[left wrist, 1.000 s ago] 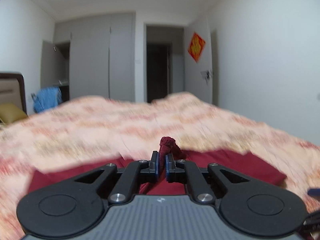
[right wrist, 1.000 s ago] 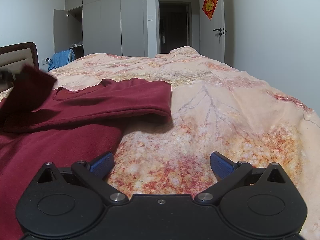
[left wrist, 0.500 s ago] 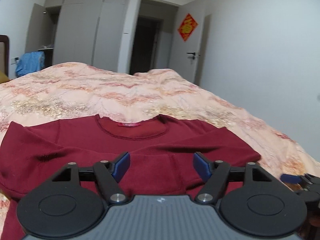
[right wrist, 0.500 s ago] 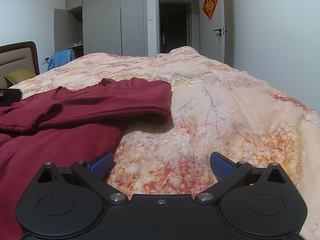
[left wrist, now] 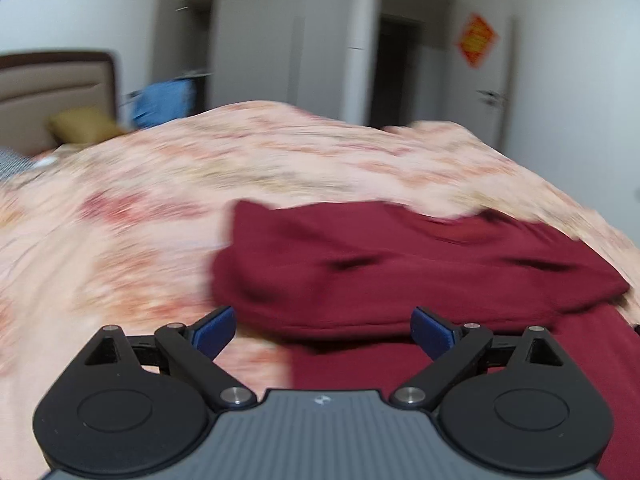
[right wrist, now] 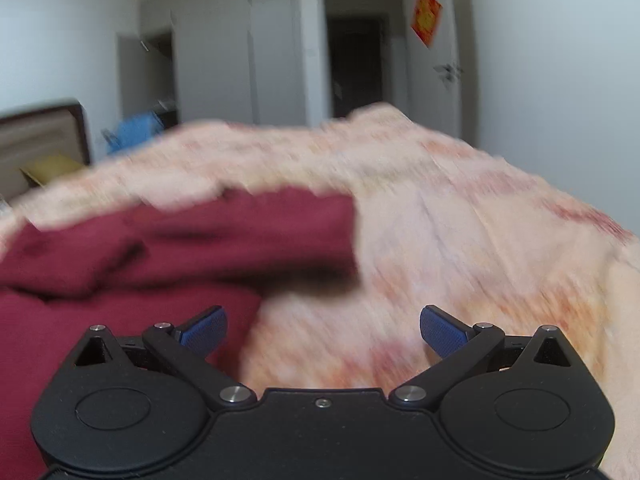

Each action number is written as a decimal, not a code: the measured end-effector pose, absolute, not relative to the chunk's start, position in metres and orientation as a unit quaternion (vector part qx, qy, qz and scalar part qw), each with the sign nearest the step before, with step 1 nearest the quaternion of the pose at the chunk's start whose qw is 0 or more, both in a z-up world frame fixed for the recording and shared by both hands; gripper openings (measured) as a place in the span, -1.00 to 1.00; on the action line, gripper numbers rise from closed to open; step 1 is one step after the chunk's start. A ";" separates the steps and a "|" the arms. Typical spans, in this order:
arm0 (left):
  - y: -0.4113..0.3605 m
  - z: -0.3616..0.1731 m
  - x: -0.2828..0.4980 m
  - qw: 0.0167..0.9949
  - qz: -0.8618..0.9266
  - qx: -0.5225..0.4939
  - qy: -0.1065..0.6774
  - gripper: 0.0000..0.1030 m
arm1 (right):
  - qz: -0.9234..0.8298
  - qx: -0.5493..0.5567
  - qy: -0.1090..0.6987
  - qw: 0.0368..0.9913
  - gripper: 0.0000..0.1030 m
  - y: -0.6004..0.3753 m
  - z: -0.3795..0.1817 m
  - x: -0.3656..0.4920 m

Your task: Fold small clothes

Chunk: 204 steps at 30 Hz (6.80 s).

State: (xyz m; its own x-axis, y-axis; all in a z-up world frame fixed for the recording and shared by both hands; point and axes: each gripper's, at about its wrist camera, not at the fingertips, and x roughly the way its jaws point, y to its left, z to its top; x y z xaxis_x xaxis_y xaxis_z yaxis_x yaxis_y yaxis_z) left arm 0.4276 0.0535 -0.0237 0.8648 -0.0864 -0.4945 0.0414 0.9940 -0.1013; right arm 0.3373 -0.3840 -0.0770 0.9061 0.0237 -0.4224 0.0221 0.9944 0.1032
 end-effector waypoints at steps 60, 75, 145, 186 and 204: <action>0.169 -0.057 0.447 0.939 -0.064 -0.253 0.224 0.78 | 0.086 -0.134 0.292 0.943 0.77 -0.239 -0.077 0.449; 0.108 -0.048 0.325 0.945 -0.052 -0.139 0.292 0.99 | 0.090 -0.098 0.267 0.954 0.99 -0.318 -0.070 0.297; -0.031 -0.050 0.195 0.956 -0.048 0.206 0.203 -0.23 | 0.189 -0.170 0.207 0.945 -0.76 -0.266 -0.068 0.121; 0.004 0.056 0.102 0.986 -0.069 0.143 0.057 -0.90 | 0.117 -0.211 0.062 0.968 -0.93 -0.310 0.013 -0.029; 0.010 0.110 0.016 0.982 -0.106 0.134 0.081 -0.90 | 0.177 -0.171 0.073 0.967 -0.92 -0.334 0.095 -0.071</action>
